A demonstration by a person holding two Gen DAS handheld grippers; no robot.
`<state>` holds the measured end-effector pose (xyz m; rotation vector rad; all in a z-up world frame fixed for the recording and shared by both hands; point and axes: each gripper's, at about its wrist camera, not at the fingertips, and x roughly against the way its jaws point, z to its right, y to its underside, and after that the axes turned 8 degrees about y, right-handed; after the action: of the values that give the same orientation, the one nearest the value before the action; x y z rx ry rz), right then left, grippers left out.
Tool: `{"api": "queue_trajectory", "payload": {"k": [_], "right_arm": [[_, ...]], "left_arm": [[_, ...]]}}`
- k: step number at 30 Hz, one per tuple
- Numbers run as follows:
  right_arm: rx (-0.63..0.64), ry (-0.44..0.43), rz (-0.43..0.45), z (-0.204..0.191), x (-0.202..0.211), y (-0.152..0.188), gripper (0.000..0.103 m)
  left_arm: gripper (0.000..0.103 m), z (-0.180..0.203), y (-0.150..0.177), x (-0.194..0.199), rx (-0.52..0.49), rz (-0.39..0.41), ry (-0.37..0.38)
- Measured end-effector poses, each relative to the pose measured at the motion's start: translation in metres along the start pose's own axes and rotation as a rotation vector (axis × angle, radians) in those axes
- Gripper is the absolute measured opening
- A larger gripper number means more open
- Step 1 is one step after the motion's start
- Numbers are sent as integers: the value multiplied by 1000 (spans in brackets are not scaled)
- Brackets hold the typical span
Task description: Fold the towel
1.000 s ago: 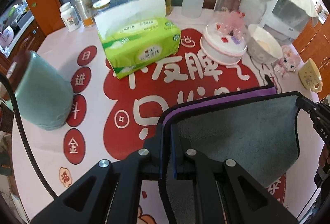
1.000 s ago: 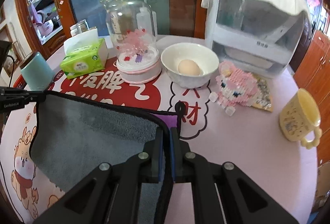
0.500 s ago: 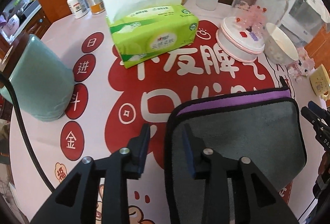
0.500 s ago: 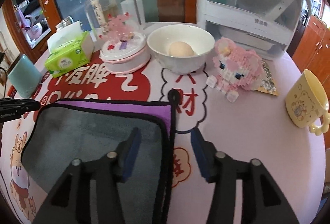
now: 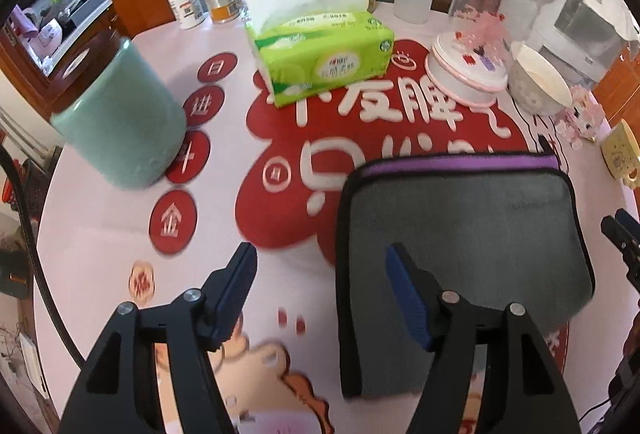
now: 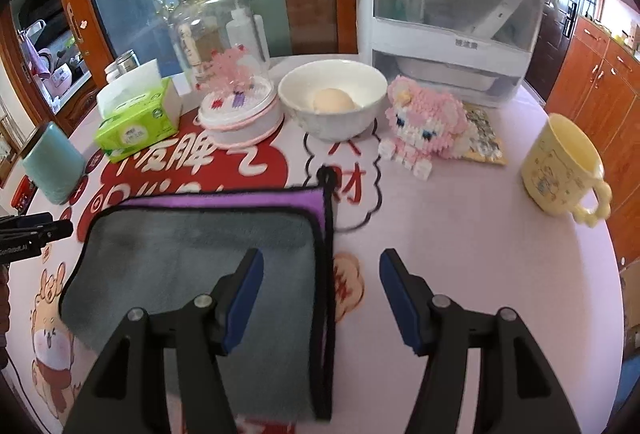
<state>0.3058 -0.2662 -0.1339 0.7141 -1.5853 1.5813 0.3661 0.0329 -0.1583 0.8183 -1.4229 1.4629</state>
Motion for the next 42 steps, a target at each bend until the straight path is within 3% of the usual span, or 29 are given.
{"api": "queue_trajectory", "payload": {"k": [6, 10, 23, 34, 42], "right_arm": [[-2, -6, -16, -13, 34, 38, 63], [-25, 1, -13, -19, 60, 65, 68], [-126, 34, -24, -40, 149, 152, 75], [-126, -18, -73, -60, 220, 198, 89], [-136, -66, -111, -57, 268, 203, 95]], "left_arm": [[67, -4, 46, 31, 10, -9, 19], [74, -14, 77, 52, 43, -11, 29], [74, -35, 181, 128, 15, -14, 75], [79, -36, 222, 193, 62, 29, 95], [84, -4, 232, 238, 55, 65, 120]]}}
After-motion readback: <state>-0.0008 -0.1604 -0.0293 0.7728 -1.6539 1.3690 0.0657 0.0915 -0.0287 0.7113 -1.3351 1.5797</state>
